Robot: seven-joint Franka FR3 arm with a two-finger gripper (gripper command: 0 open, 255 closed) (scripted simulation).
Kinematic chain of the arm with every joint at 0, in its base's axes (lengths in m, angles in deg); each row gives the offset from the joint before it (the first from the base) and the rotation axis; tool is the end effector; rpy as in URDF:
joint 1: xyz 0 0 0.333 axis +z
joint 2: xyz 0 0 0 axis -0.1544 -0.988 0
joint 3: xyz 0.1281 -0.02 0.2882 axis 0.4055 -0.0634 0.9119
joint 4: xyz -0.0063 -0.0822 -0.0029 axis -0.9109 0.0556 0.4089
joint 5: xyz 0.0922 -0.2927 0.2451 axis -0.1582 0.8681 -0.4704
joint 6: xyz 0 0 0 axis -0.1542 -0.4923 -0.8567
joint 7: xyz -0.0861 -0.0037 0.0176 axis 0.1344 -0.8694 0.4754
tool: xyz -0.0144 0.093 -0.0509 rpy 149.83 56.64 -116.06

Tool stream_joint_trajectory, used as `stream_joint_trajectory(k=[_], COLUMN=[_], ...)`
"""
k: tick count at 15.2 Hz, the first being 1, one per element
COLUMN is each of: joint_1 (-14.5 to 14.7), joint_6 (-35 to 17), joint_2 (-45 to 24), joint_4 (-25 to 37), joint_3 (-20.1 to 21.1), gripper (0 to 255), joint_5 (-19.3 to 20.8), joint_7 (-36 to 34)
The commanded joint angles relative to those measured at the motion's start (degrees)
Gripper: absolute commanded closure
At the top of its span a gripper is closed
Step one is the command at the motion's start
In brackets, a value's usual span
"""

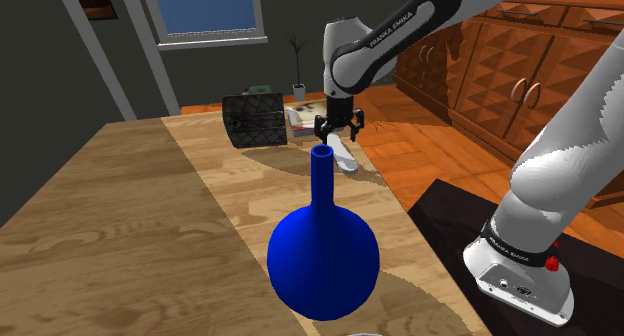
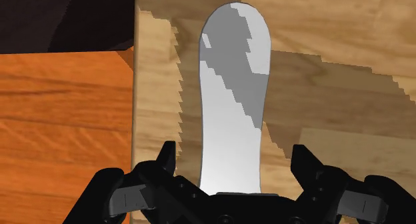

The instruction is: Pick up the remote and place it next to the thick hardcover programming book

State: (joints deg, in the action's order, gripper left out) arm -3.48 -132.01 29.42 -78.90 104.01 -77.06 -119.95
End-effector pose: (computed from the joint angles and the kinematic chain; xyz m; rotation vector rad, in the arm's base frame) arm 0.4843 0.0563 0.3595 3.0229 -0.7853 0.0072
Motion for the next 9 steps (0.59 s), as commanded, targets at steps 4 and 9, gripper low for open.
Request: stream_joint_trajectory(k=[4, 9], joint_1=[0.14, 0.14], joint_6=[5.14, 5.14], joint_2=[2.69, 2.68], joint_4=[2.51, 2.52], joint_3=[-0.17, -0.17], gripper=[0, 0], joint_5=[-0.99, -0.98], joint_7=[0.64, 0.64])
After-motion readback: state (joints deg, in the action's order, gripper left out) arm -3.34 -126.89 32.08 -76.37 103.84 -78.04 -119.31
